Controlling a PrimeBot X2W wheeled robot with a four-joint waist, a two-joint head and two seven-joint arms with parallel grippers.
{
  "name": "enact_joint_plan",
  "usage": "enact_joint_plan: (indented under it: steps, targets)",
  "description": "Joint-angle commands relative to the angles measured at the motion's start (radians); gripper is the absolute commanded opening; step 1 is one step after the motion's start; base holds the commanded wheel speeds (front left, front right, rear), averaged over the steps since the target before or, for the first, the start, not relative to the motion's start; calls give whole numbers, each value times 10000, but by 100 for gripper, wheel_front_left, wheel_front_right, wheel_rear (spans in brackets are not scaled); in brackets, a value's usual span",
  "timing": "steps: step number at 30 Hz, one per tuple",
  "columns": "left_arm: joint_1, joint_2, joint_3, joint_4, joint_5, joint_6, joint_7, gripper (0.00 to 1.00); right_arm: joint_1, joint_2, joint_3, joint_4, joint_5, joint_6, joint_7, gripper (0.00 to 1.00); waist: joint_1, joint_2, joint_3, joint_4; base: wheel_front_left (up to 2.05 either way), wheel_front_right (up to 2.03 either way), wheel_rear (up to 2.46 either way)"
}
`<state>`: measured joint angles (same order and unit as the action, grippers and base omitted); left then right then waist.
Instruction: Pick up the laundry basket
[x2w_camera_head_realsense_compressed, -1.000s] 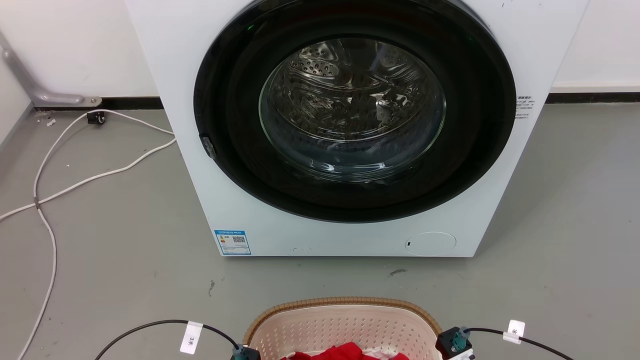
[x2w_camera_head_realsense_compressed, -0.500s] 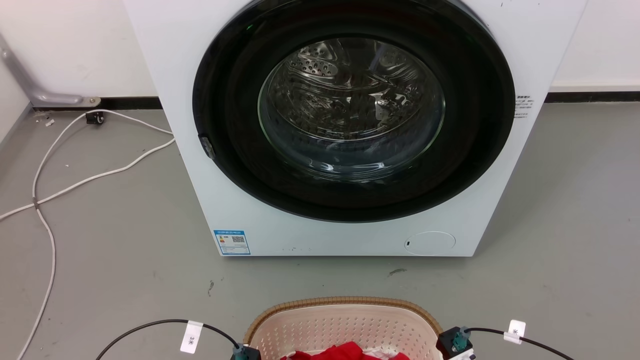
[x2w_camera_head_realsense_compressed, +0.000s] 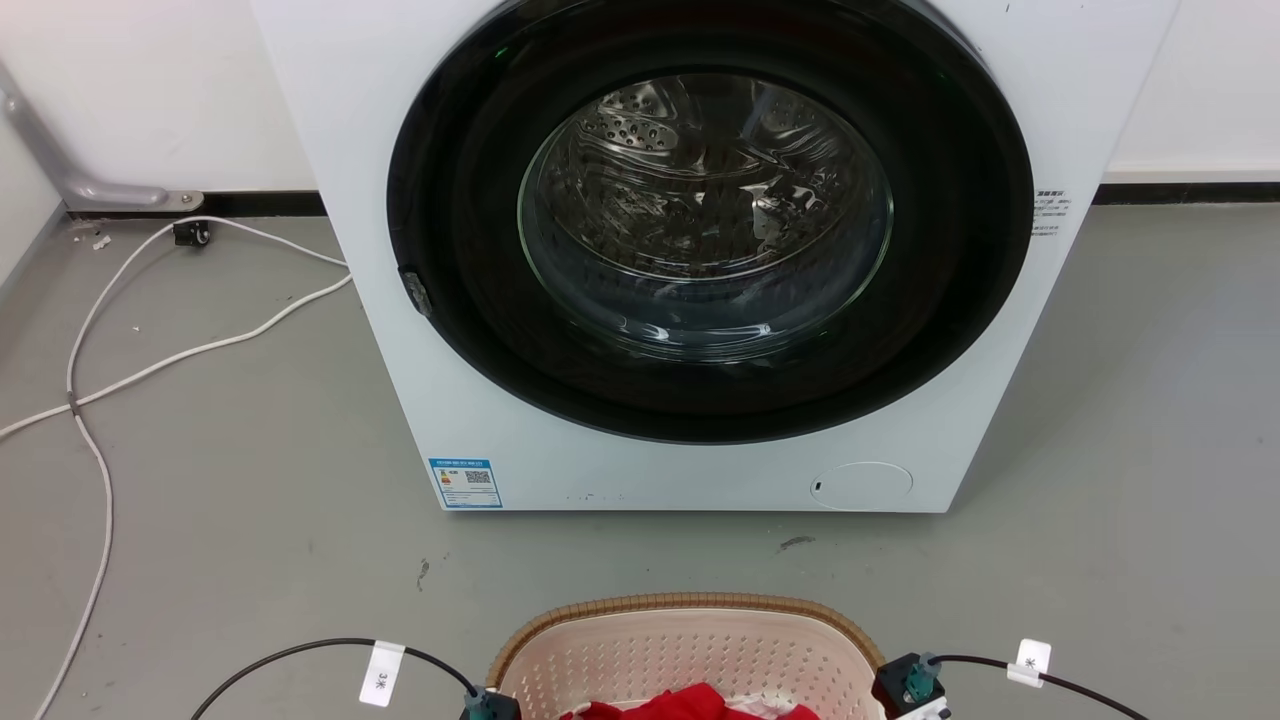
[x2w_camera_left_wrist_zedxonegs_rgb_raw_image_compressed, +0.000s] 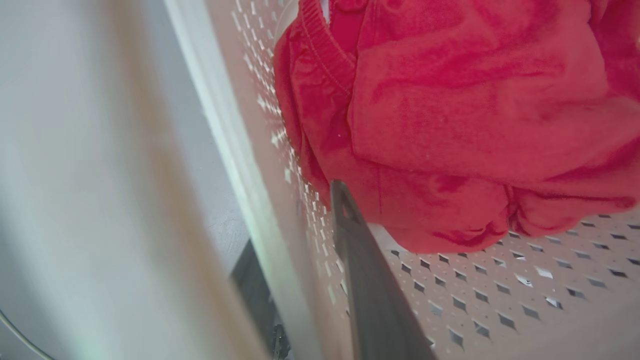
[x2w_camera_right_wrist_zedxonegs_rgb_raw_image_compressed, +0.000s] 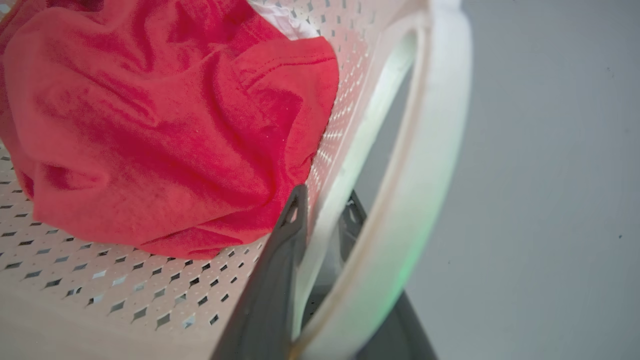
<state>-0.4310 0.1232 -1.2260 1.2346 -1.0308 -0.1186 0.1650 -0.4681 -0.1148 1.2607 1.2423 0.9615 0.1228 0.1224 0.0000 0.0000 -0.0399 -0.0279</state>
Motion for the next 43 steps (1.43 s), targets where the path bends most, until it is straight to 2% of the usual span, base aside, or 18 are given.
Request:
enact_joint_plan:
  steps: [1,43]
  targets:
    - [-116,-135,-165,-127,87,-199,-55,0,-195,151,93,-91,-9,145,-60,0,0,0,-3,-5,0,0,0]
    - [-132,-32,-488,-152,-196,-199,-111,0,-203,113,214,-67,2,146,-69,0,0,0,-18,-46,0,0,0]
